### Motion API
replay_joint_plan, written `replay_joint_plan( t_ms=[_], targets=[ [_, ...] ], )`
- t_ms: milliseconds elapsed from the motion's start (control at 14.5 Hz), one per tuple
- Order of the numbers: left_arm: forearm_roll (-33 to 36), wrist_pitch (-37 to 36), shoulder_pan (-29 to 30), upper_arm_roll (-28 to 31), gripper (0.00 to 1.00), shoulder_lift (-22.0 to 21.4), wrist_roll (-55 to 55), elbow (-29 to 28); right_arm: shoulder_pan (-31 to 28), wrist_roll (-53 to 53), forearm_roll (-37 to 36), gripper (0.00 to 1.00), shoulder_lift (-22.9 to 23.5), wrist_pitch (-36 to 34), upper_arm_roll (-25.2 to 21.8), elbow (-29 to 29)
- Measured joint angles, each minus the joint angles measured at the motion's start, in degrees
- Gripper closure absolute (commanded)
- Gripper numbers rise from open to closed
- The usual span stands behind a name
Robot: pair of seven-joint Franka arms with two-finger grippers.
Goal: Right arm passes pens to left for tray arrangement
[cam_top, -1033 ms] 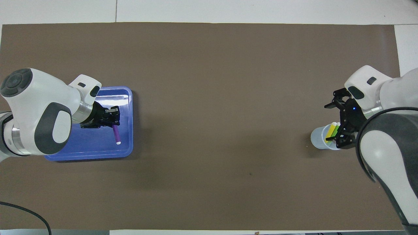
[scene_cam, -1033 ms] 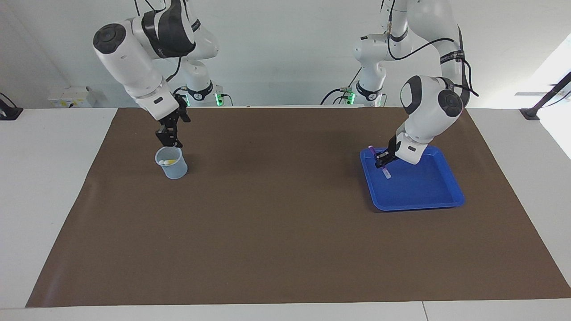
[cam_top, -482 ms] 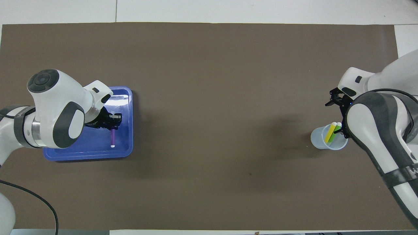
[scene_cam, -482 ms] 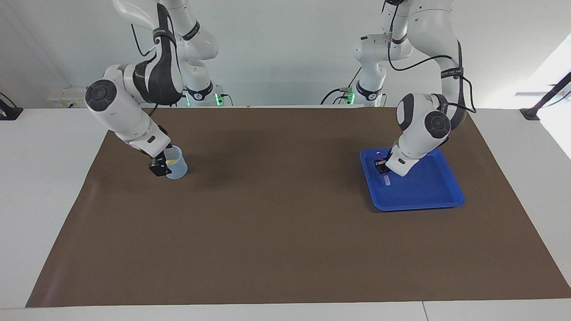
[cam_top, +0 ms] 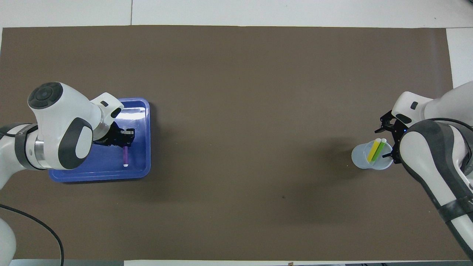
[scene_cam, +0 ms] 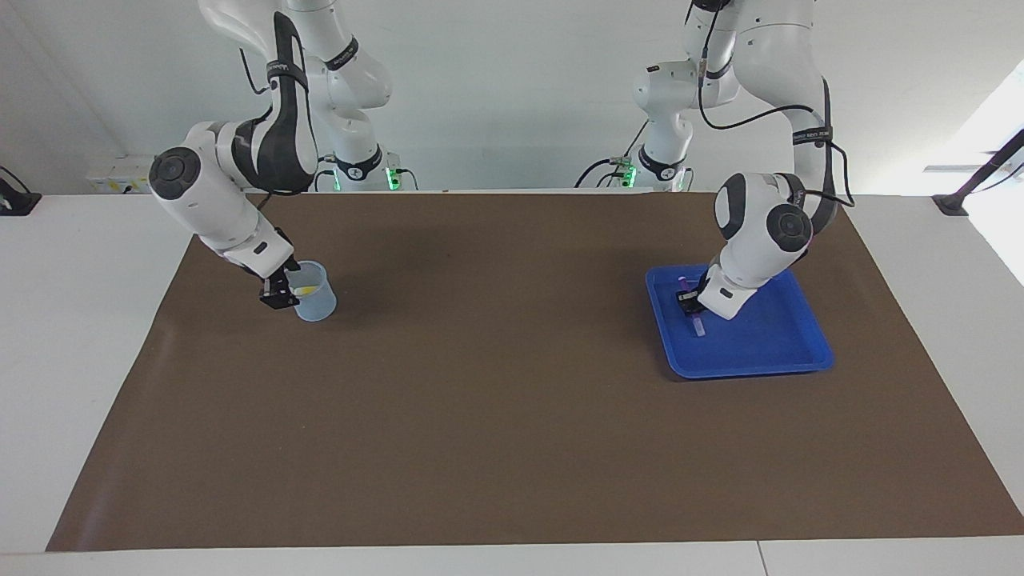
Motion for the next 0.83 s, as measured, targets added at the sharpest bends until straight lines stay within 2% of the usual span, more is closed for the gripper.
replay_joint_plan(
  t_ms=[138,207,275,344,826],
  targets=[
    [0.0,0.3,0.0,0.0,1.00,0.0,0.0,-0.4,0.1,0.0,0.0,0.27,-0.3,0.1,0.3,-0.5],
    [0.0,0.3,0.0,0.0,0.79,0.0,0.0,-0.5,0.1,0.0,0.0,0.28,-0.5,0.2,0.4,-0.7],
    [0.0,0.4,0.0,0.0,0.13,0.0,0.0,-0.5,0.1,0.0,0.0,0.29,-0.6,0.4,0.4,-0.9],
    [0.0,0.6,0.0,0.0,0.00,0.0,-0.1,-0.5,0.1,0.0,0.0,0.29,-0.7,0.4,0.4,-0.9],
    [0.0,0.9,0.0,0.0,0.00,0.0,-0.1,-0.7,0.4,0.0,0.0,0.33,-0.8,0.7,0.6,-1.1]
  ],
)
